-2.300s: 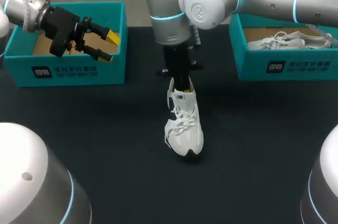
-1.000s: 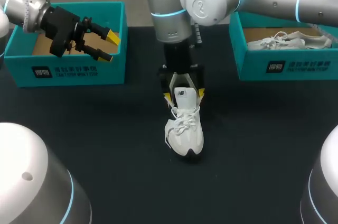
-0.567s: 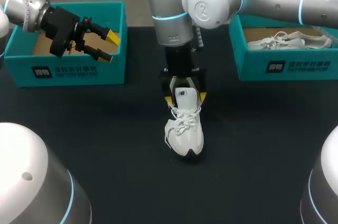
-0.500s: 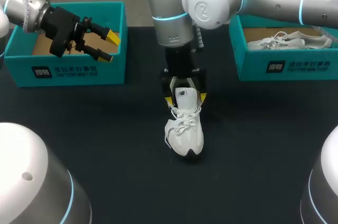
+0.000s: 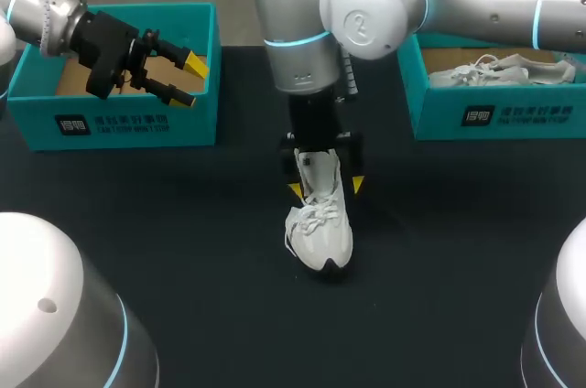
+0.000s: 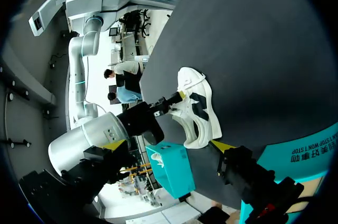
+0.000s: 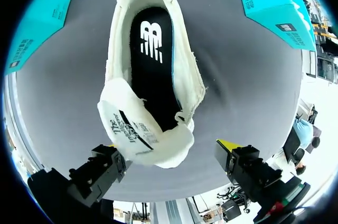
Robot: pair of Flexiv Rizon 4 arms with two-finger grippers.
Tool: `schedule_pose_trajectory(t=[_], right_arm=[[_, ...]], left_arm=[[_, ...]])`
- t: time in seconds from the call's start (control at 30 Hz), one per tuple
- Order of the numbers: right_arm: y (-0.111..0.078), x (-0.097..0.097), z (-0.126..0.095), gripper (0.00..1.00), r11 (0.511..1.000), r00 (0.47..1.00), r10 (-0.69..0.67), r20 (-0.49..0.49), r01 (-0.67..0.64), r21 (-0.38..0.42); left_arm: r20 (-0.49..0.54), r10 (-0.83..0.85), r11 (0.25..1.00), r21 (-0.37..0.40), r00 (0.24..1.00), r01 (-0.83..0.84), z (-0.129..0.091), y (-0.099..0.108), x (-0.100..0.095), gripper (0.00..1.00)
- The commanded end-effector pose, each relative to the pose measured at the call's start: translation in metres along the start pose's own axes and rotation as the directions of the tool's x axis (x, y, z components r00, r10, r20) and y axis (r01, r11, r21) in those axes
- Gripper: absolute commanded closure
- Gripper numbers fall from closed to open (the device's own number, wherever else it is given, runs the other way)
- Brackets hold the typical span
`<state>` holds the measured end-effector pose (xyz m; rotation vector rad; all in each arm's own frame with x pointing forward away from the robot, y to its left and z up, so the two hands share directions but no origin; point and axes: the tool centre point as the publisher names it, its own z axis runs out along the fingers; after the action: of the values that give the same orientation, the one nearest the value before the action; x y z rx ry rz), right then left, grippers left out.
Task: Take the shoe out of the shoebox, open the shoe tongue, remove and reinsert the insole, then place the shoe into the shoebox
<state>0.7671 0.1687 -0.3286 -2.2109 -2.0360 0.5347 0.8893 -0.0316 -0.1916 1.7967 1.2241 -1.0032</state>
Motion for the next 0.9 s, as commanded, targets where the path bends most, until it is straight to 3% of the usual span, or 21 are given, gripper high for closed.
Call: schedule_pose_trajectory(t=[0.03,0.07,0.13,0.53,0.9], right_arm=[[-0.013,-0.005,-0.009,0.47,0.999,1.000,0.007,-0.008,-0.007,-0.041],[-0.016,-0.005,-0.010,0.58,0.999,1.000,0.005,-0.006,-0.005,-0.048],[-0.019,-0.006,-0.012,1.00,0.998,1.000,0.012,-0.003,-0.012,-0.055],[-0.027,-0.015,-0.016,1.00,0.994,0.998,0.058,-0.031,-0.060,-0.090],[-0.014,-0.018,-0.026,1.00,0.983,0.990,0.118,-0.079,-0.128,-0.133]], left_arm=[[-0.002,0.001,1.000,0.003,1.000,-0.001,0.000,0.001,0.000,0.00],[-0.002,0.001,1.000,0.003,1.000,-0.001,0.000,0.001,0.000,0.00],[-0.002,0.001,1.000,0.003,1.000,-0.001,0.000,0.001,0.000,0.00],[-0.002,0.001,1.000,0.003,1.000,-0.001,0.000,0.001,0.000,0.00],[-0.002,0.001,1.000,0.003,1.000,-0.001,0.000,0.001,0.000,0.00]])
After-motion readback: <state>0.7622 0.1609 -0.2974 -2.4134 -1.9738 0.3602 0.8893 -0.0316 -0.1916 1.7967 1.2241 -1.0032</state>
